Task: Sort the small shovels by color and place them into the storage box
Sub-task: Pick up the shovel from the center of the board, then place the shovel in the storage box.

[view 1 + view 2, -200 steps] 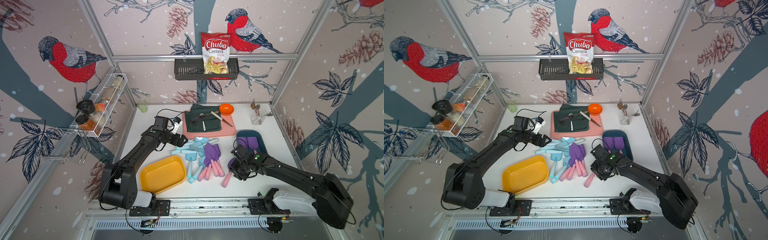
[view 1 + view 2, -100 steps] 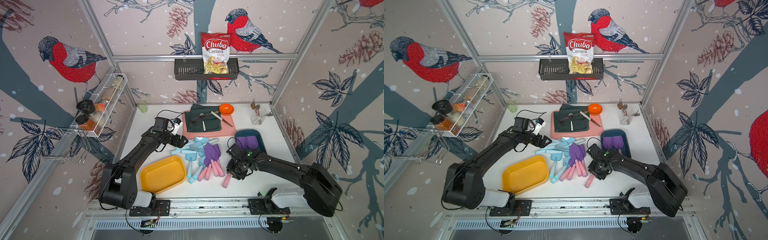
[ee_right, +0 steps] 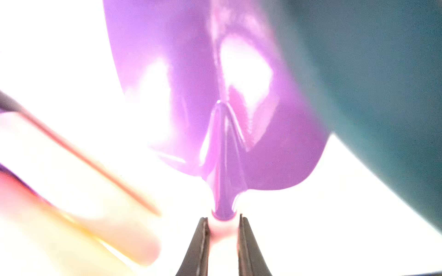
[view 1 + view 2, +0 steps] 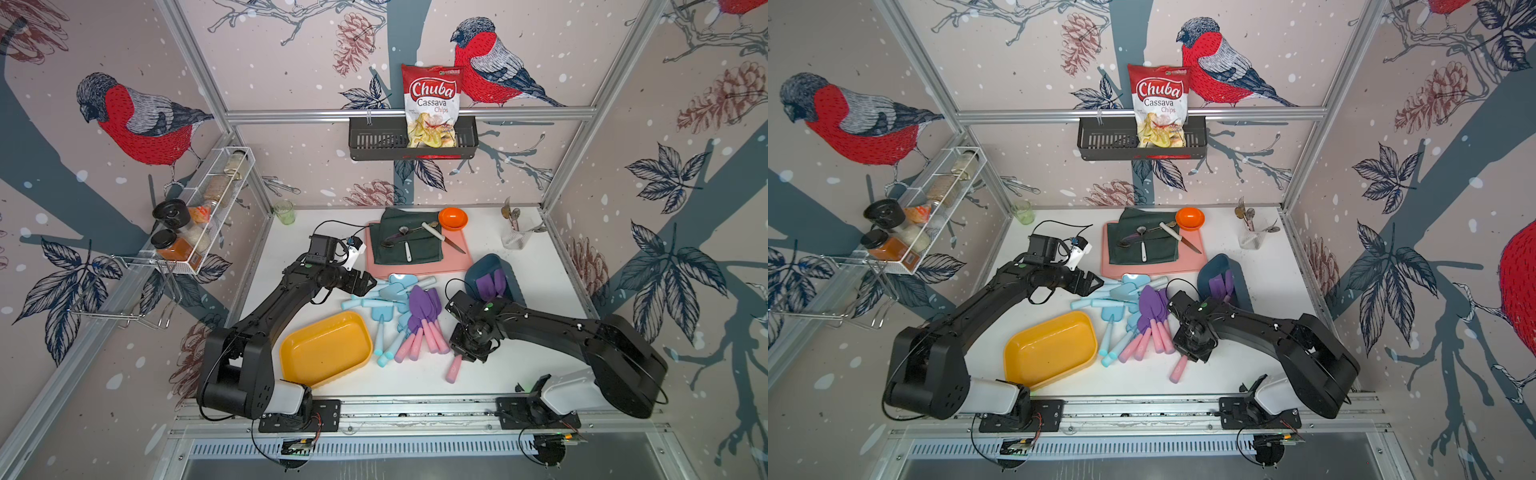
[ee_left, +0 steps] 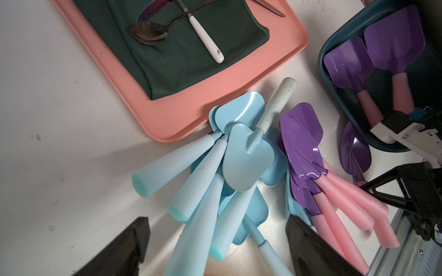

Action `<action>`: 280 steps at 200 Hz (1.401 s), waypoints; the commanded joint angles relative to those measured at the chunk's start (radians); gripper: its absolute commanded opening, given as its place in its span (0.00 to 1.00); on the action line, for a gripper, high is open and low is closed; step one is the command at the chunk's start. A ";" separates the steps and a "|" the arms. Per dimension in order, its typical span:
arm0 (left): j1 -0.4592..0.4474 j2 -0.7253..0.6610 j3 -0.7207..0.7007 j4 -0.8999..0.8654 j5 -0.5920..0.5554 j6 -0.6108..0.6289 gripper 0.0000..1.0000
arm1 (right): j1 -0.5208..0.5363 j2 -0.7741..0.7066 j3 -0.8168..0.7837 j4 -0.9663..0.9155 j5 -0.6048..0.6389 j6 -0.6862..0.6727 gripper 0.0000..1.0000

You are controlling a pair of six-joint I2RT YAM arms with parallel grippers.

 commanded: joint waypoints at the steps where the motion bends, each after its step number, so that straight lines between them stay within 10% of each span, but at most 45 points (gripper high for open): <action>1: 0.004 0.002 0.008 0.017 0.008 -0.004 0.93 | 0.014 -0.015 0.015 -0.026 0.038 -0.008 0.11; 102: 0.004 0.015 0.017 0.015 0.032 -0.011 0.92 | 0.028 -0.081 0.153 -0.118 0.107 -0.157 0.09; 195: 0.005 0.024 0.048 0.001 0.049 -0.004 0.92 | -0.602 0.029 0.506 -0.409 0.234 -0.968 0.10; 214: 0.004 0.023 0.052 -0.009 0.040 0.008 0.92 | -0.752 0.059 0.481 -0.378 0.093 -1.026 0.11; 280: 0.004 0.041 0.062 -0.015 0.032 0.018 0.92 | -0.746 0.126 0.414 -0.287 0.053 -1.044 0.18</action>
